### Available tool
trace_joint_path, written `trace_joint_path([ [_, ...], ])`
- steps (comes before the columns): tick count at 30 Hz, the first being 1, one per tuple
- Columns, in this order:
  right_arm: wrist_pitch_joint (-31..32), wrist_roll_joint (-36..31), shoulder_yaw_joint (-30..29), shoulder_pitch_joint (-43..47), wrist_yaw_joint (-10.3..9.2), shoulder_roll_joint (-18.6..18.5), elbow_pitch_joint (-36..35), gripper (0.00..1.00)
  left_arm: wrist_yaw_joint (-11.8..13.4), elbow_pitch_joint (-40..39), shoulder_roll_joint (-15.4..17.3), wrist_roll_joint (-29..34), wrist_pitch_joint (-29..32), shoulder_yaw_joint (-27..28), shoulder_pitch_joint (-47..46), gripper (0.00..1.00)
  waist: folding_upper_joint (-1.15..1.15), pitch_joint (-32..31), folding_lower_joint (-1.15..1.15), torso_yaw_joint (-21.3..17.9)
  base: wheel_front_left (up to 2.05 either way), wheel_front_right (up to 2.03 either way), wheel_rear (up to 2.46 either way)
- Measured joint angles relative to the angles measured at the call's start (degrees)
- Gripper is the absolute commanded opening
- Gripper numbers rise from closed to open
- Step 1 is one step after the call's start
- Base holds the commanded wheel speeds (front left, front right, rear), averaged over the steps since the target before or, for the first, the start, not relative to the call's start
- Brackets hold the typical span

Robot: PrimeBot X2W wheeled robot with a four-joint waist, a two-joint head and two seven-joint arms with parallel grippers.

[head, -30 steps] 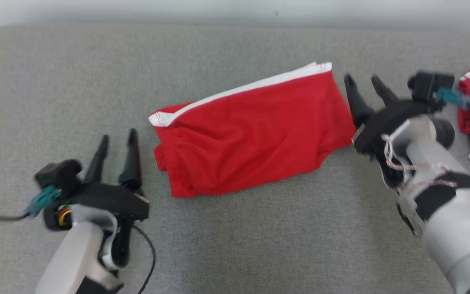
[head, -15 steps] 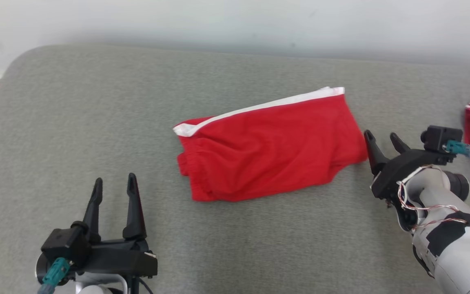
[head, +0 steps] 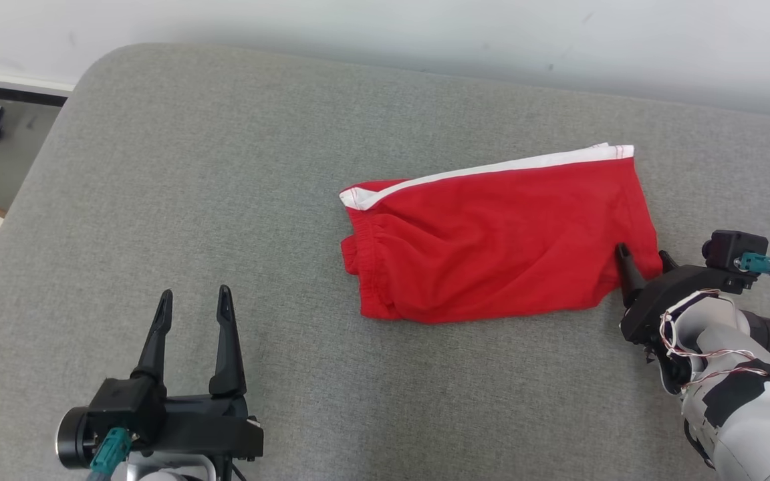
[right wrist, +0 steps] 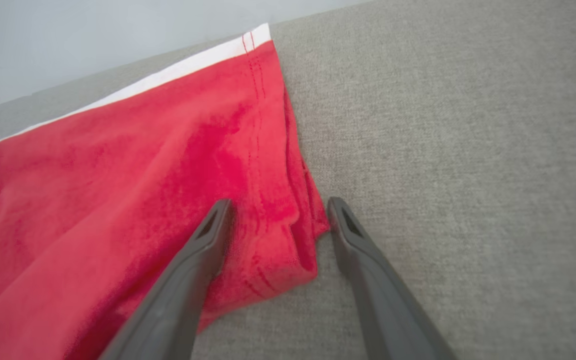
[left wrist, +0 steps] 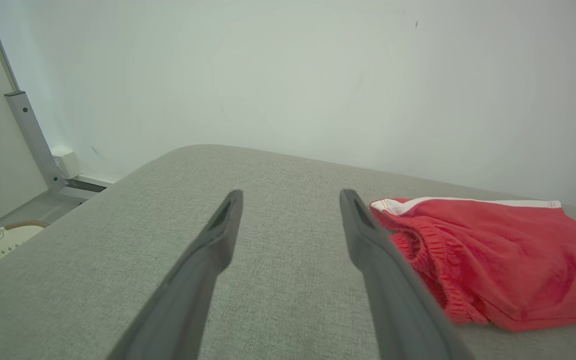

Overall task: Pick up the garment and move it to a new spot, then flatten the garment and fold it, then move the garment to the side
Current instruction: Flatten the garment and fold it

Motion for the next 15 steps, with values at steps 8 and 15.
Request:
trace_joint_path([
  [8, -2.0, 0.4, 0.8, 2.0, 0.0, 1.1, -1.3, 0.0, 0.0, 0.5, -0.5, 1.0, 0.0, 1.7, 2.0, 1.0, 0.0, -1.4, 0.0, 0.4, 0.0, 0.0, 0.0],
  [15, -3.9, 2.4, 2.8, 9.9, 0.0, -0.4, -9.8, 0.0, -0.8, 2.3, 0.3, 1.1, 0.0, 2.7, 5.7, 1.0, 0.0, -5.7, 0.0, -1.2, 0.0, 0.0, 0.0],
])
